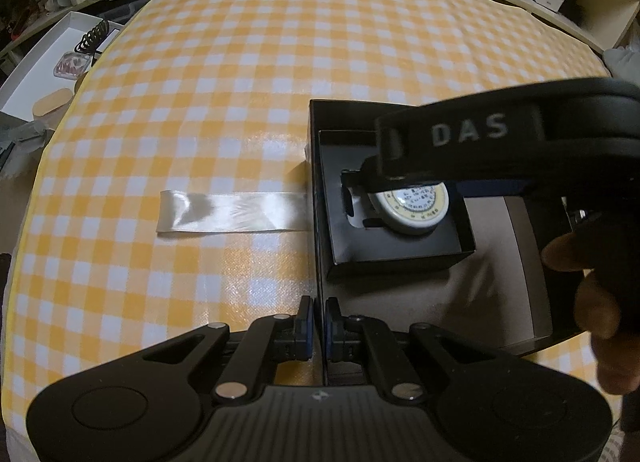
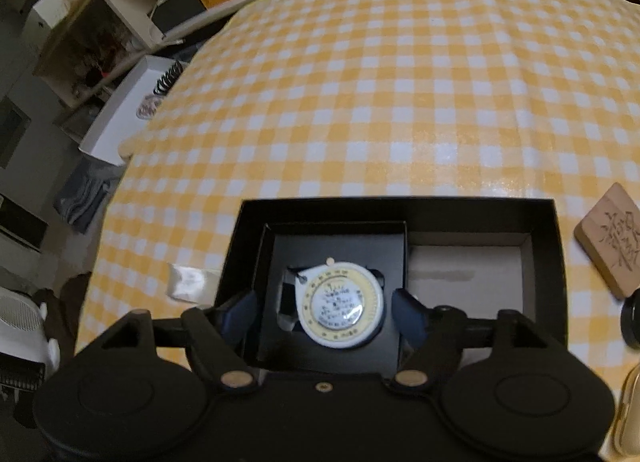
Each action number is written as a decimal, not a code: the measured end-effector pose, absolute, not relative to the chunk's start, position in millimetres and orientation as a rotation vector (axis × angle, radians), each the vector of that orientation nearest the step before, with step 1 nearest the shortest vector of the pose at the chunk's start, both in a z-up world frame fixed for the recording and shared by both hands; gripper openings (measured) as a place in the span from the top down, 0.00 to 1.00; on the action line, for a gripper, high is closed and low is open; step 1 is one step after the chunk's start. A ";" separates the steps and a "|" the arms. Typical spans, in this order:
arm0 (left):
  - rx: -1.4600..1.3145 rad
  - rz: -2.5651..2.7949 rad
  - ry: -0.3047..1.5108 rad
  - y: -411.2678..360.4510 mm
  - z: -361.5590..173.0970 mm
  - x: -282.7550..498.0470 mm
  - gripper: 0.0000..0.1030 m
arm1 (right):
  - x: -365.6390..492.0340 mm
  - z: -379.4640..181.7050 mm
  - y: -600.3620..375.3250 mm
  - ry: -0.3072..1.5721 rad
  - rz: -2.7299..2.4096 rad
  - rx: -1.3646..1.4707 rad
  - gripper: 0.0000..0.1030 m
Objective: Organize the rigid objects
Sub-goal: 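Place the tape measure into the small black box, open right gripper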
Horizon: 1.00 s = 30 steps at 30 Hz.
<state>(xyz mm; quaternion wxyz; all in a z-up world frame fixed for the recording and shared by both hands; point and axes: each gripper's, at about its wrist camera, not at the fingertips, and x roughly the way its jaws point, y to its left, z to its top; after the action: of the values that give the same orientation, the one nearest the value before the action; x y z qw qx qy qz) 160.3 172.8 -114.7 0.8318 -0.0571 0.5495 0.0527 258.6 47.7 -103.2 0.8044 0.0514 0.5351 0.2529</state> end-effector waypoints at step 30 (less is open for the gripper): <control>-0.100 0.115 1.168 170.6 -112.8 160.4 0.94 | 219.0 -0.5 -87.2 0.872 0.625 0.046 0.00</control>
<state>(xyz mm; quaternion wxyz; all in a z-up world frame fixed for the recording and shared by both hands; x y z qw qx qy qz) 160.4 170.6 -112.8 0.8316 -0.0474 0.5507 0.0542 219.0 -87.2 -0.5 0.8592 0.0220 0.4155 0.2977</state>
